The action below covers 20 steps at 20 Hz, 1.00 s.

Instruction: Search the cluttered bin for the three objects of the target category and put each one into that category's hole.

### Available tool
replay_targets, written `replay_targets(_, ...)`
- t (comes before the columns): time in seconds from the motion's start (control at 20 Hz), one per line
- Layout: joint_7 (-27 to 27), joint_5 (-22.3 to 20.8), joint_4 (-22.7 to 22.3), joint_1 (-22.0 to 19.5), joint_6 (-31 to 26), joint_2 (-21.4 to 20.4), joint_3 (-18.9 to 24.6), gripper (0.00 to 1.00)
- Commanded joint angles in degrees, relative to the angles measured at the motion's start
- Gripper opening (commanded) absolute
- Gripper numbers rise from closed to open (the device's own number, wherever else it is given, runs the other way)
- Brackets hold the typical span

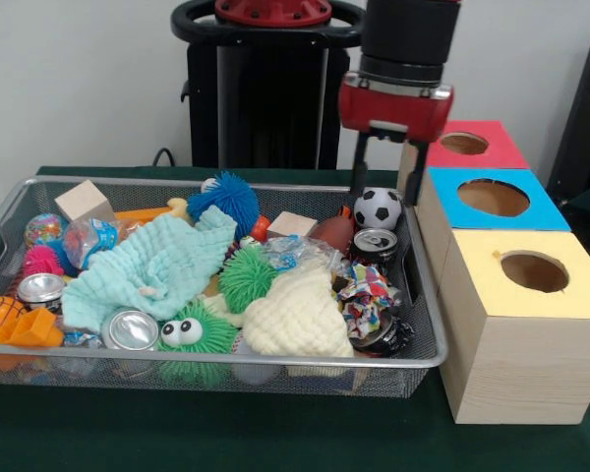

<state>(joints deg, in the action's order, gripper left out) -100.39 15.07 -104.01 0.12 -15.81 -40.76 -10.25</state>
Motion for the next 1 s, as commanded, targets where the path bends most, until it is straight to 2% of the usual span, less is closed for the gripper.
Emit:
replay_targets(0.05,-2.16,-7.09,-4.41,-4.24,5.84,3.86,7.82,1.00)
replay_targets(0.15,-2.70,-8.17,-1.36,-4.37,6.87,7.68,7.59,1.00)
replay_targets(0.3,-4.07,-8.92,1.93,-3.66,7.98,11.19,6.66,1.00)
replay_targets(0.5,-4.43,-8.33,2.50,-5.04,4.93,11.47,8.76,1.00)
replay_targets(0.75,-4.99,-8.26,4.00,-3.76,2.72,10.83,7.21,1.00)
replay_targets(1.0,-4.27,-7.91,7.58,-4.57,3.30,13.88,8.15,1.00)
